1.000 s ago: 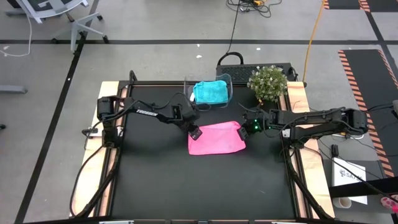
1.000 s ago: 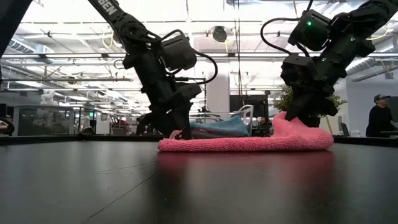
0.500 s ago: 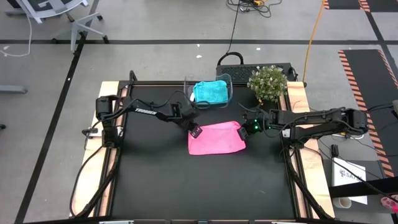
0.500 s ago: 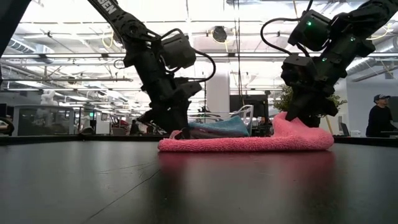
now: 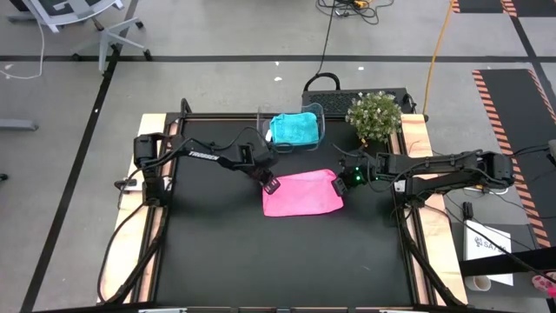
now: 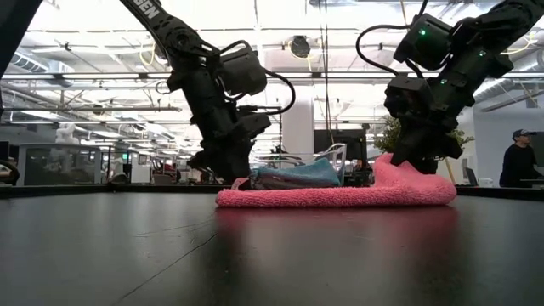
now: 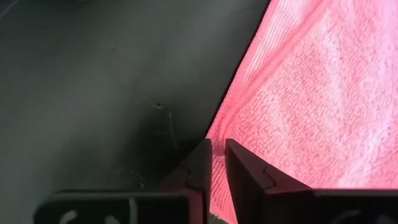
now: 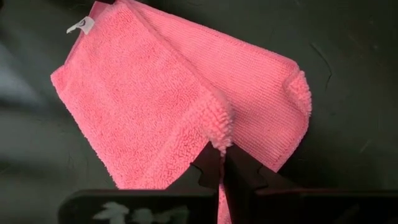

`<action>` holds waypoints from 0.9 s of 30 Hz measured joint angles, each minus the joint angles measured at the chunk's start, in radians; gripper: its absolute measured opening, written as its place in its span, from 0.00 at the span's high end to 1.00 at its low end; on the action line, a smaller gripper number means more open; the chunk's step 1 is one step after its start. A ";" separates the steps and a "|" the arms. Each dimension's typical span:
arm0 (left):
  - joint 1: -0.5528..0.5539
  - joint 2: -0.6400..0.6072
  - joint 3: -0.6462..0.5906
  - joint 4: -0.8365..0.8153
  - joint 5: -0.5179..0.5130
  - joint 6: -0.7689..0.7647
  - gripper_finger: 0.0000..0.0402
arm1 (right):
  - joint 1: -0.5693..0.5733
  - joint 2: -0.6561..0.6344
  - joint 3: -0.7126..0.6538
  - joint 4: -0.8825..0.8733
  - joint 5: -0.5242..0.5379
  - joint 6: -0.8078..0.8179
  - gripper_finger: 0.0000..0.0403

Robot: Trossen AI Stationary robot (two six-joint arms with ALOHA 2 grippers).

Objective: Fold microfiber towels
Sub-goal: Fold the pink microfiber cloth

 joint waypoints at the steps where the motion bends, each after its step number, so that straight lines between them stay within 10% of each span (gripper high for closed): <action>1: 0.000 0.000 0.000 -0.002 0.001 0.018 0.88 | 0.000 0.000 0.000 0.000 0.000 0.000 1.00; 15: -0.001 -0.002 0.000 0.025 0.001 0.030 0.62 | 0.000 0.000 0.000 0.001 0.000 0.000 1.00; 27: -0.004 -0.002 0.000 0.045 0.005 0.043 0.93 | 0.000 0.000 0.000 0.000 0.000 -0.004 1.00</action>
